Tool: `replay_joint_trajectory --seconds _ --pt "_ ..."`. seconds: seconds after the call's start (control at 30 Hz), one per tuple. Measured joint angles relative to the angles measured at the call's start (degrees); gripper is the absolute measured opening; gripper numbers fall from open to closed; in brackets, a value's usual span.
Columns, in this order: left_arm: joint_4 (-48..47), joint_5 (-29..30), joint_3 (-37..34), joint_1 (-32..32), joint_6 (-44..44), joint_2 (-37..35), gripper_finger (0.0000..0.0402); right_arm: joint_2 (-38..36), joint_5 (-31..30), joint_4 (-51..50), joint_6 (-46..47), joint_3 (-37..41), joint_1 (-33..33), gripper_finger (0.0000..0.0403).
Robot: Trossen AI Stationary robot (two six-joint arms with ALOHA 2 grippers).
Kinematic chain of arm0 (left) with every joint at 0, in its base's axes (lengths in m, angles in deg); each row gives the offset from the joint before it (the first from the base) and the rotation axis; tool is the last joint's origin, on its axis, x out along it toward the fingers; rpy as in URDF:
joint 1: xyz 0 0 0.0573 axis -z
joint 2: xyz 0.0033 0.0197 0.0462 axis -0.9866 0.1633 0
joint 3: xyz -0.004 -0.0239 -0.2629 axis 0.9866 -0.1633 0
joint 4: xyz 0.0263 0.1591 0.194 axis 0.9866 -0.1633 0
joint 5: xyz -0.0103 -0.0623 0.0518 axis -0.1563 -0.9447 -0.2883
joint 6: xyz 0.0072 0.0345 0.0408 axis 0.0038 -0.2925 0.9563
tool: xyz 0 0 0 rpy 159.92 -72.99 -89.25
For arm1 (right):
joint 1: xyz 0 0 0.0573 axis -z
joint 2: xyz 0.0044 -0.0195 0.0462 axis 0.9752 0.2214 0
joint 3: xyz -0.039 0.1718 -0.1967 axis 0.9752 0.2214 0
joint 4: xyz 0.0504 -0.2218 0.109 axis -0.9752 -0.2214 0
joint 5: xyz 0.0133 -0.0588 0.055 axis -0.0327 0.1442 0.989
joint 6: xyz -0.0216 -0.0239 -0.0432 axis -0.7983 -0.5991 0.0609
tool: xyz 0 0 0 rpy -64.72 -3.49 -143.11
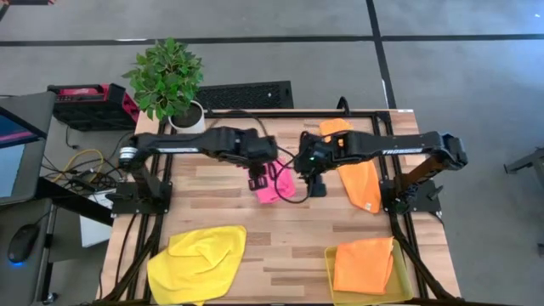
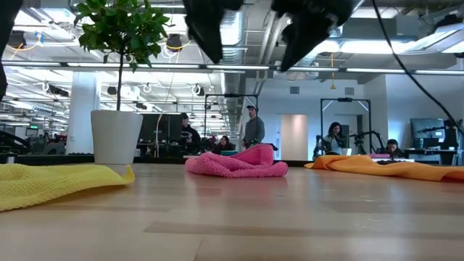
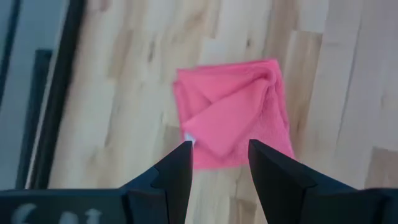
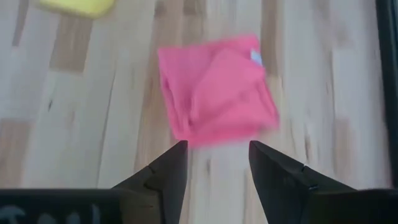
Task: Fold microfiber towels
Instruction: Fold the pink microfiber cloth
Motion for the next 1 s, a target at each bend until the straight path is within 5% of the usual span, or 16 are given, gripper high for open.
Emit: replay_joint_trajectory --seconds 0.13,0.43,1.0 --pt "-1.6 3.8 -0.1 2.0 -5.2 -4.5 0.0150 3.7 0.8 15.2 -3.8 5.2 -0.5 0.0196" --pt "-3.5 7.2 -0.1 5.2 -15.1 -10.1 0.0150 19.0 0.3 31.2 -8.8 6.0 -1.3 0.0193" --pt "-4.7 8.2 -0.1 6.2 -19.7 -10.2 0.0150 25.1 -10.8 34.2 -8.9 6.0 -0.5 0.0191"
